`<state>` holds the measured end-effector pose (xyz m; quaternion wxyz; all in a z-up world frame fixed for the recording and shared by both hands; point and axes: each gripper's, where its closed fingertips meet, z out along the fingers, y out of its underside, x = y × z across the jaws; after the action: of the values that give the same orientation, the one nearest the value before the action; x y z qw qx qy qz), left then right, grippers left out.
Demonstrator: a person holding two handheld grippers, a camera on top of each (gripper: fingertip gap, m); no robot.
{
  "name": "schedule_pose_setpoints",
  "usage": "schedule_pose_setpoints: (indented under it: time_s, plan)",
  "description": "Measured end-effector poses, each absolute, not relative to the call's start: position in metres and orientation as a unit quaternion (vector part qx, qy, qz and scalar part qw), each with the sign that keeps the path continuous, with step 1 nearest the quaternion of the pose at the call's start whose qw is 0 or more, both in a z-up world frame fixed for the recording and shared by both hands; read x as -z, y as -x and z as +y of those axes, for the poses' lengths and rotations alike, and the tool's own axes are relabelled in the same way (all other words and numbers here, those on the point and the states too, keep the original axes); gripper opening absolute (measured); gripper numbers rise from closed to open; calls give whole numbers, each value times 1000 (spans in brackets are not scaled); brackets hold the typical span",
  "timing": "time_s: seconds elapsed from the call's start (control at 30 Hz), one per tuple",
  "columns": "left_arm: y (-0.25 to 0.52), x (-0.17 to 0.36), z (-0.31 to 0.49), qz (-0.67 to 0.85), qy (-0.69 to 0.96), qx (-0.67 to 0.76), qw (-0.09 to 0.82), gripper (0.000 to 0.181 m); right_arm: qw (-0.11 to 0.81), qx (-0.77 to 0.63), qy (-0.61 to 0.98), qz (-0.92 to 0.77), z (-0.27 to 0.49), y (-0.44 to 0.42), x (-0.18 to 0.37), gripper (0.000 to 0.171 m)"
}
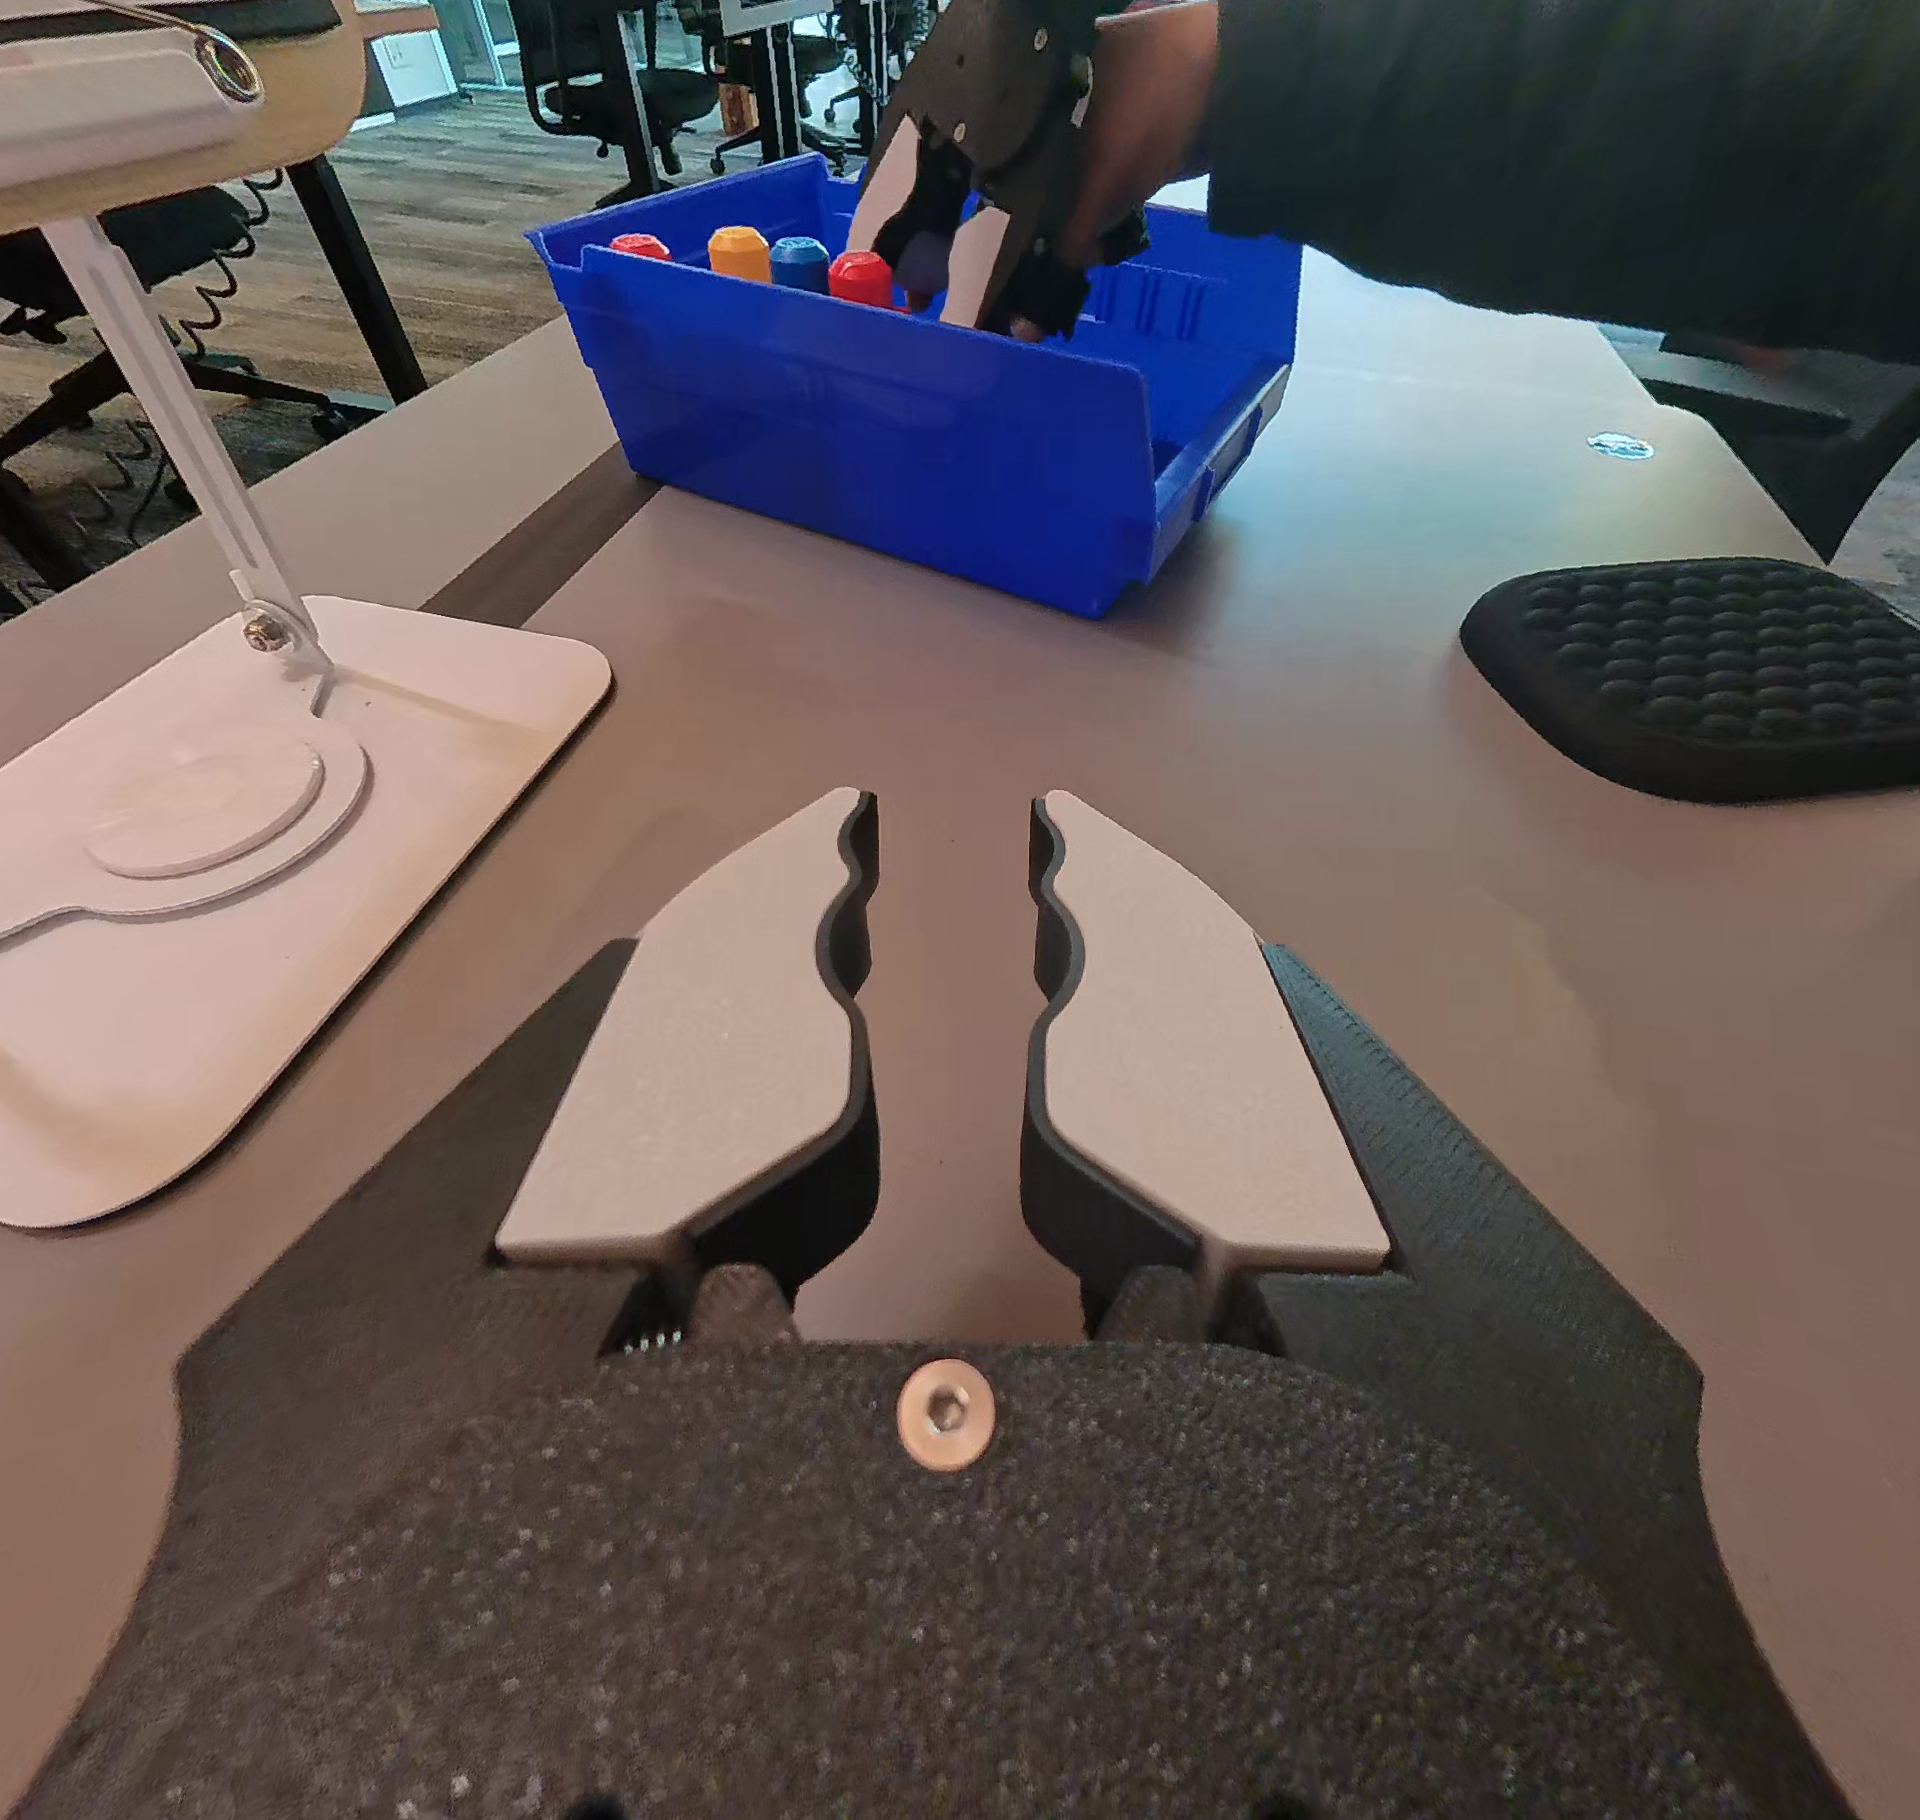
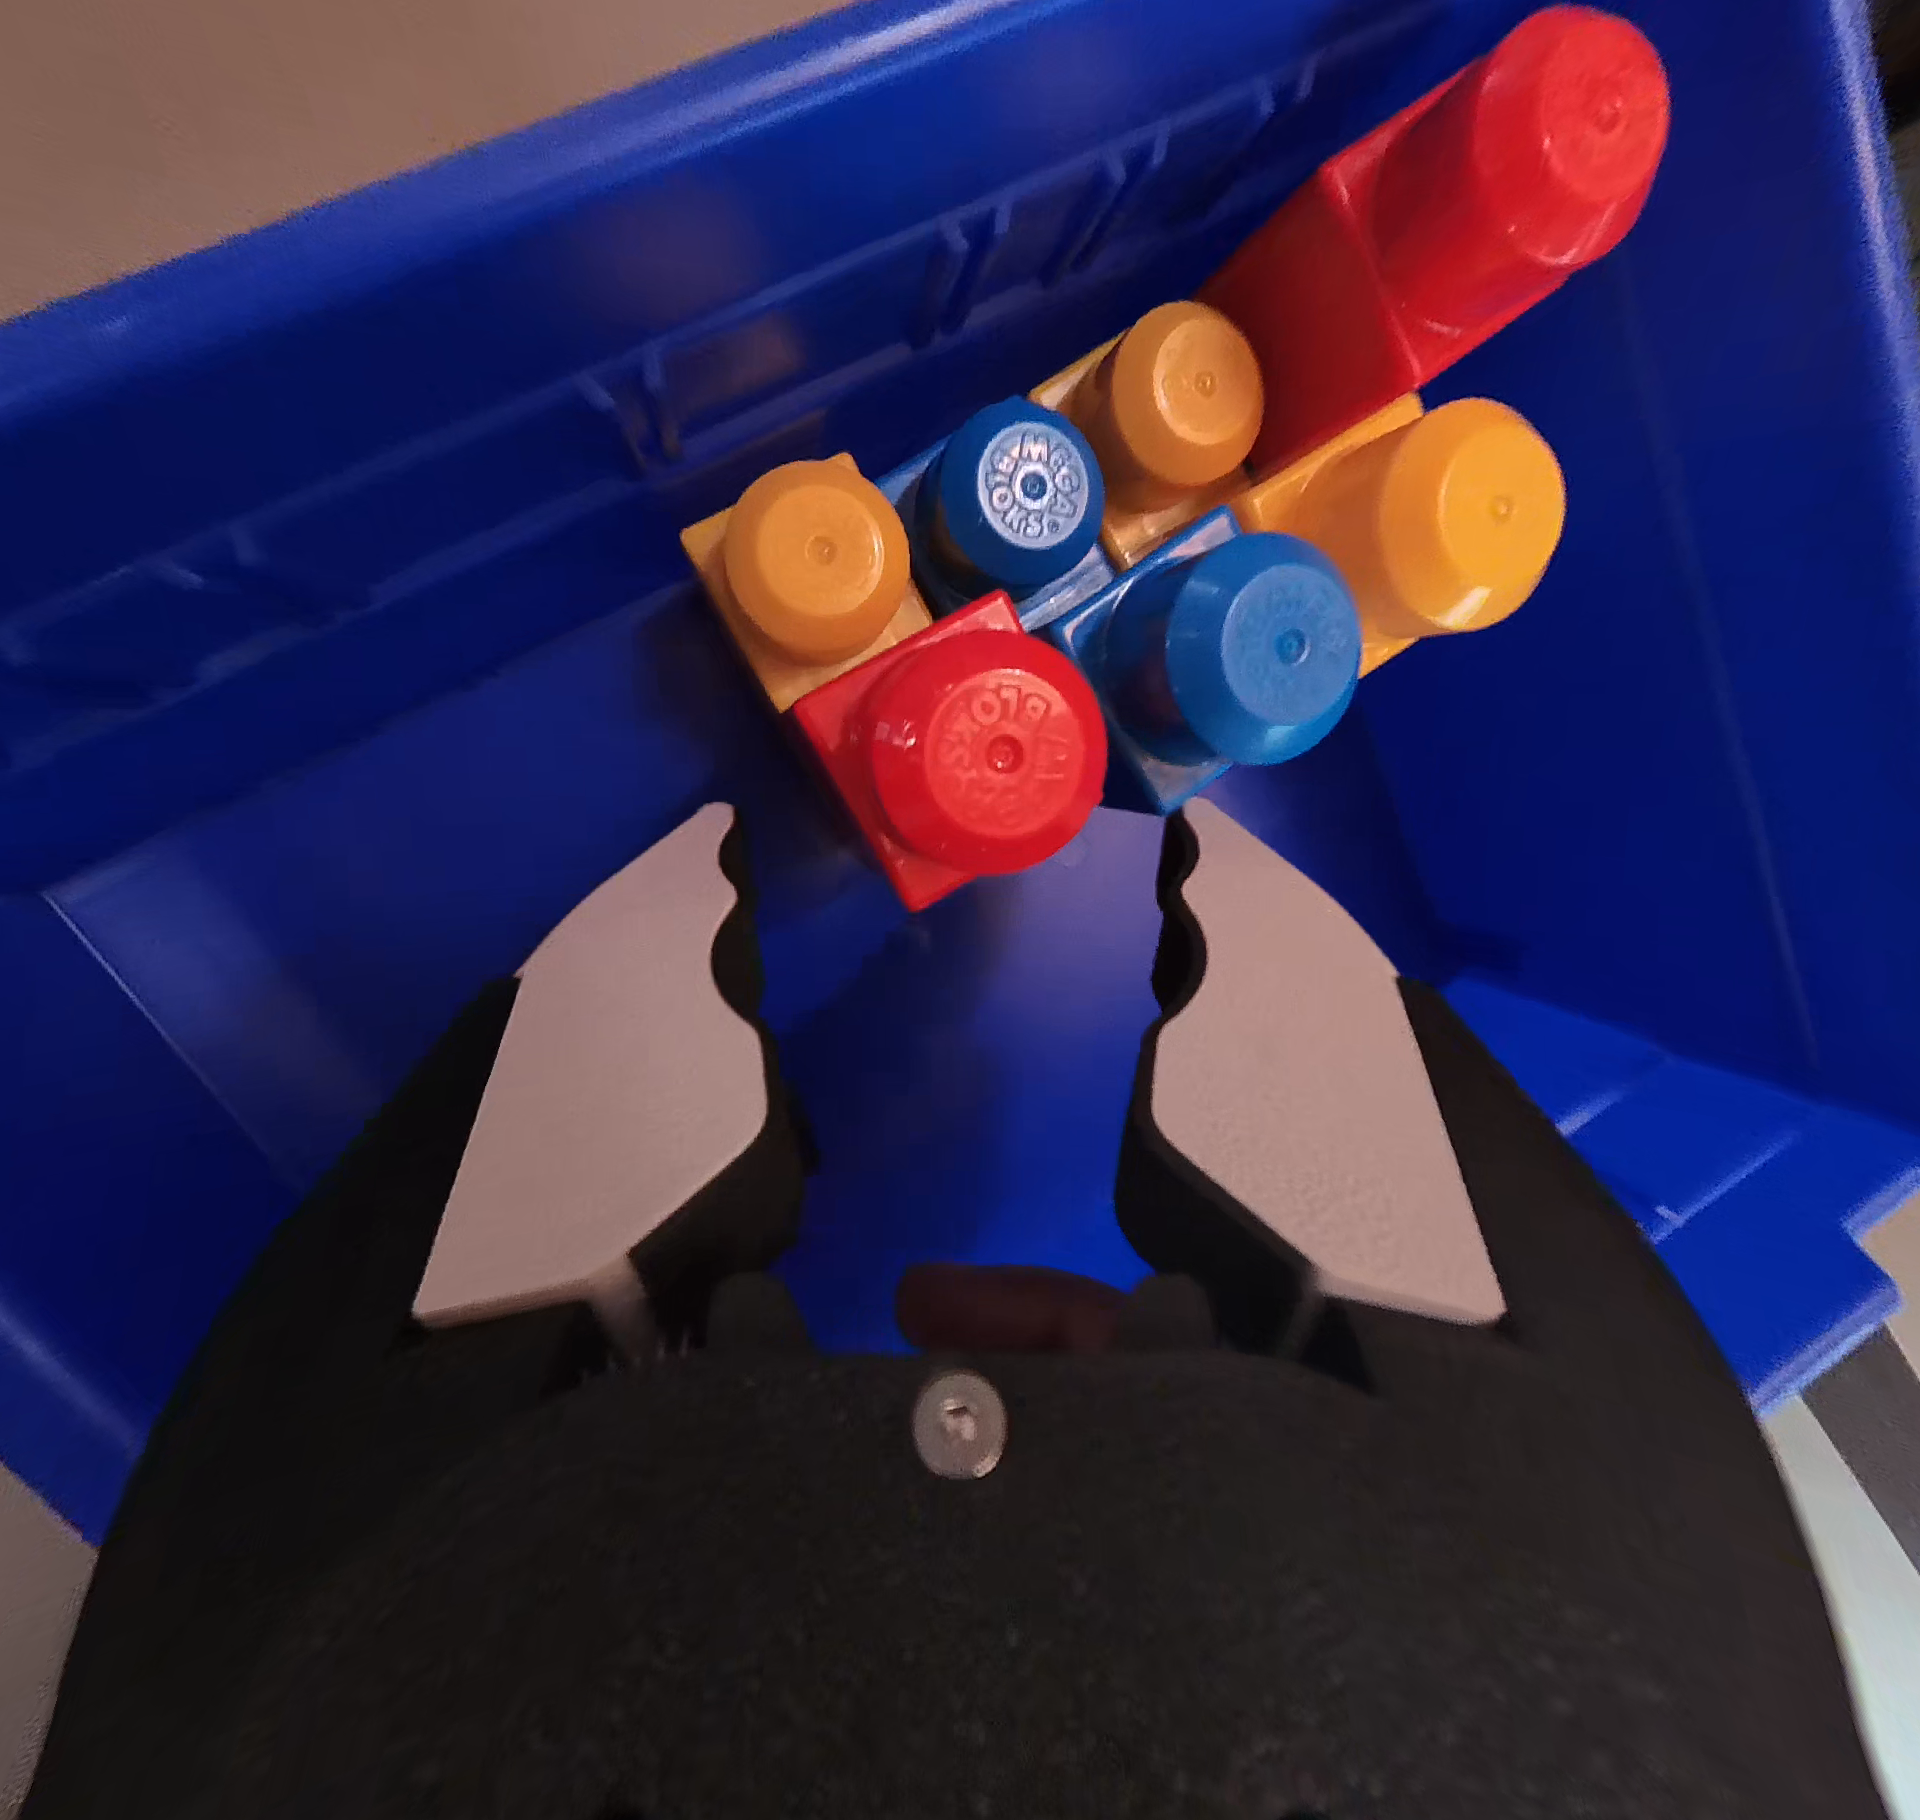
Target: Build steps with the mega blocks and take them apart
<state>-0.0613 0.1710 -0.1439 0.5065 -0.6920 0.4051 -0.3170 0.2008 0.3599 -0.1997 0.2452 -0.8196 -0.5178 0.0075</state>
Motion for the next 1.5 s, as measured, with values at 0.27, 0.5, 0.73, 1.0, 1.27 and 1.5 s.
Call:
schedule_pose_setpoints:
  time_s: [0.27,0.5,0.73,1.0,1.27,1.5]
  plan:
    - [61,145,171,407,693,316,505,27,266,-10,812,-519,360,-195,199,48]
    - [61,144,171,406,692,315,508,27,254,-5,823,-507,357,-201,197,58]
    - [71,133,177,398,689,291,532,26,376,-34,808,-452,347,-177,116,63]
    - [91,98,184,367,668,260,593,22,606,-251,671,-346,270,-66,-6,65]
    - [130,41,185,322,644,198,665,0,603,-334,656,-306,210,22,45,56]
    - [223,-7,189,215,654,104,718,0,564,-359,663,-335,194,46,92,44]
